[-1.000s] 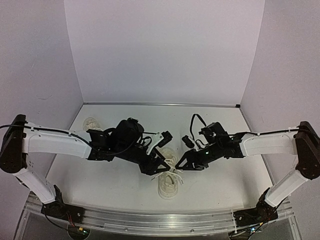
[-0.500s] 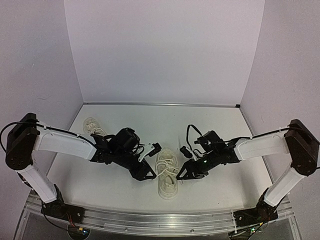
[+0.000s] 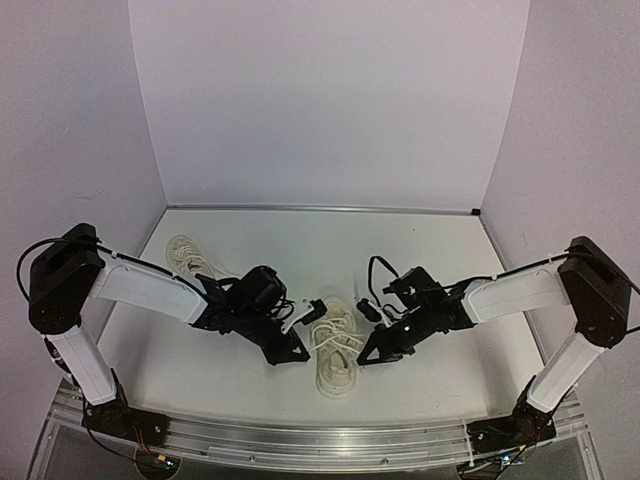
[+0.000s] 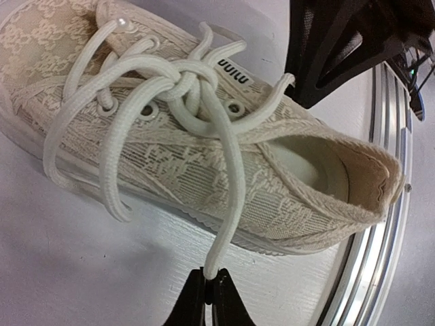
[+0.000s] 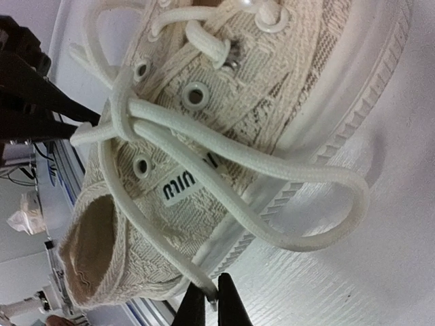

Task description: Tie the shoes

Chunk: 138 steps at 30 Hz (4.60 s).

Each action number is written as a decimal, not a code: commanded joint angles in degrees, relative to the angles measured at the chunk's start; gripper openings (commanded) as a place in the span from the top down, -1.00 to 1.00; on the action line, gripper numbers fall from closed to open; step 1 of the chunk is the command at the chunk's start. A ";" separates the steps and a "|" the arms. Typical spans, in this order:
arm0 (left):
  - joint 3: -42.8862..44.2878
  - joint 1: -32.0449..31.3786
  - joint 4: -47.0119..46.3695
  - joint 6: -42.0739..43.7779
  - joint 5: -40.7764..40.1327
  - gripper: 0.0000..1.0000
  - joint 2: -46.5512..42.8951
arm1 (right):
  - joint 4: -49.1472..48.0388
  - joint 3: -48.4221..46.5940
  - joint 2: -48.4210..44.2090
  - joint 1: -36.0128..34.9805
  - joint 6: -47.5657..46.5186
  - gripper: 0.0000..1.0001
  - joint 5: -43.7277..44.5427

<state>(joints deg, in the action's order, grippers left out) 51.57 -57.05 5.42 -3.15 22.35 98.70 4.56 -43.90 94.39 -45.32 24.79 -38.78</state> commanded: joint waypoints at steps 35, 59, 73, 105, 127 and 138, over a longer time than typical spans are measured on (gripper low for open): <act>1.34 3.23 1.91 10.47 -9.09 -0.20 -7.82 | 0.55 -1.41 -0.81 7.26 -5.41 0.00 7.55; 1.30 4.76 1.68 10.11 -8.82 -0.16 -6.32 | 5.38 -3.41 5.41 3.14 -11.02 0.08 13.18; -2.00 6.31 -8.37 5.52 -4.99 -0.11 -4.92 | -2.12 -1.67 2.98 5.15 -6.95 0.26 9.89; 5.76 8.19 -13.18 5.47 5.56 -0.14 8.05 | -5.77 -4.35 6.57 5.15 -8.97 0.66 1.62; 2.15 8.66 -8.65 4.53 -0.62 1.00 2.71 | -0.04 -3.12 1.07 5.24 -6.73 1.00 10.26; 3.82 9.23 -0.96 3.68 -8.61 1.00 1.99 | 3.24 -2.40 -0.65 5.96 -5.84 1.00 15.63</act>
<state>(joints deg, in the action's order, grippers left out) 53.60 -48.25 0.34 1.13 17.67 103.13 6.12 -46.50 96.24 -39.78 18.47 -26.18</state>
